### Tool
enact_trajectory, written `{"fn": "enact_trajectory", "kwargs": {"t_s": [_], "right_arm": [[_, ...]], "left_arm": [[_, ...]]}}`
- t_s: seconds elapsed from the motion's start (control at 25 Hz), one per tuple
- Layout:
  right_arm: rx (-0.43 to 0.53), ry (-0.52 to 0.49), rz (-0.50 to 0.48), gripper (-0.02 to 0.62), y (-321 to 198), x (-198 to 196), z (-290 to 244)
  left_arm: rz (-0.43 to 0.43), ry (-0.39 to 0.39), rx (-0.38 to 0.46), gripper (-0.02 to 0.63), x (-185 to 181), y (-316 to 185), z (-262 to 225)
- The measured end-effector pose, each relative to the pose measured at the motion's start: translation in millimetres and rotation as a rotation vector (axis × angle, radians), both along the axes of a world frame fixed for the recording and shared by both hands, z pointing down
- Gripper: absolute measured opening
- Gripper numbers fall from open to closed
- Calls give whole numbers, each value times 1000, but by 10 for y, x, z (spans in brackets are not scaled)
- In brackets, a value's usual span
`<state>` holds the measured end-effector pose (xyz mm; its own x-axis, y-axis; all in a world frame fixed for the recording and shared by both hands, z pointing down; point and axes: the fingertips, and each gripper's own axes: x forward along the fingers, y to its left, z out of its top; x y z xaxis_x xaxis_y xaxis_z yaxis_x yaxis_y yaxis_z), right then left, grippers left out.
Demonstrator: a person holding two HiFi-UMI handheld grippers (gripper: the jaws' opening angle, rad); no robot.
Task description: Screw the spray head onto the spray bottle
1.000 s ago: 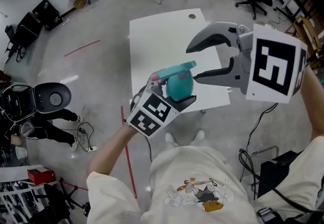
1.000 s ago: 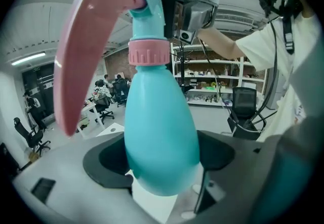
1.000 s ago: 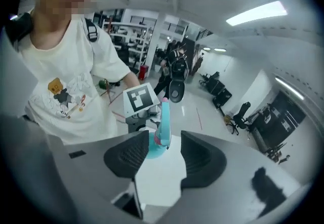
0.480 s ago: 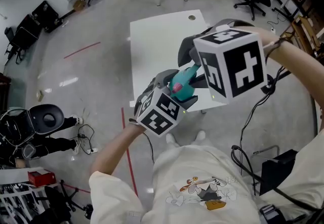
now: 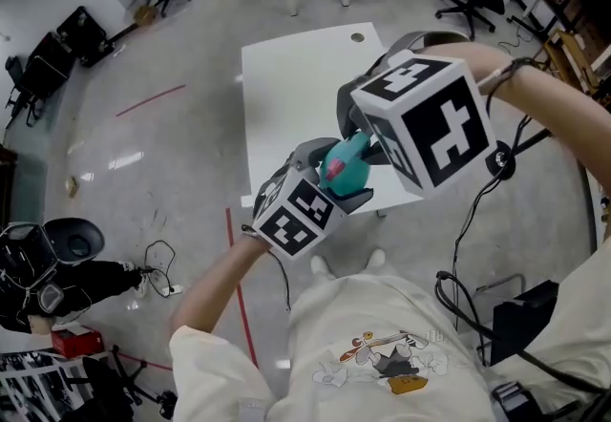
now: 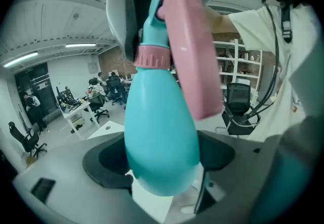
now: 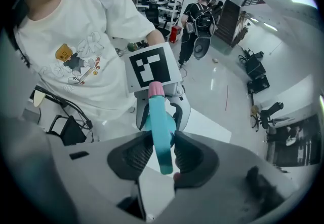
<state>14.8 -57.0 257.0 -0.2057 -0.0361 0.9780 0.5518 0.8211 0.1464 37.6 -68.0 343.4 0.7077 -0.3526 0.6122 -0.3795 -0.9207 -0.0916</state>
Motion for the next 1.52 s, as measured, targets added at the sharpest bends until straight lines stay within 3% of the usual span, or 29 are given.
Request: {"fn": "enact_trajectory", "kwargs": {"t_s": [0.2, 0.44, 0.68, 0.76, 0.88, 1.0, 1.16, 1.32, 1.52], "right_arm": [[-91, 36, -21, 130, 150, 41, 1], [-263, 19, 29, 130, 216, -23, -132], [-296, 7, 18, 130, 253, -62, -147], [-317, 5, -17, 130, 308, -77, -174], [-366, -28, -58, 130, 406, -139, -289], [-388, -38, -95, 130, 491, -170, -380], [-403, -50, -155, 130, 664, -121, -457], [-391, -27, -212, 130, 742, -82, -411], [-444, -45, -234, 130, 753, -125, -442]], "left_arm": [[57, 16, 2, 405, 37, 154, -3], [57, 24, 74, 405, 20, 186, -118], [62, 52, 66, 406, -18, 257, -146], [129, 112, 35, 406, 5, 350, -181], [291, 274, -66, 407, 57, 568, -318], [409, 343, -132, 407, 61, 704, -419], [583, 440, -290, 406, 84, 1028, -558], [690, 423, -398, 405, 73, 1189, -548], [657, 372, -276, 405, 35, 1110, -542]]}}
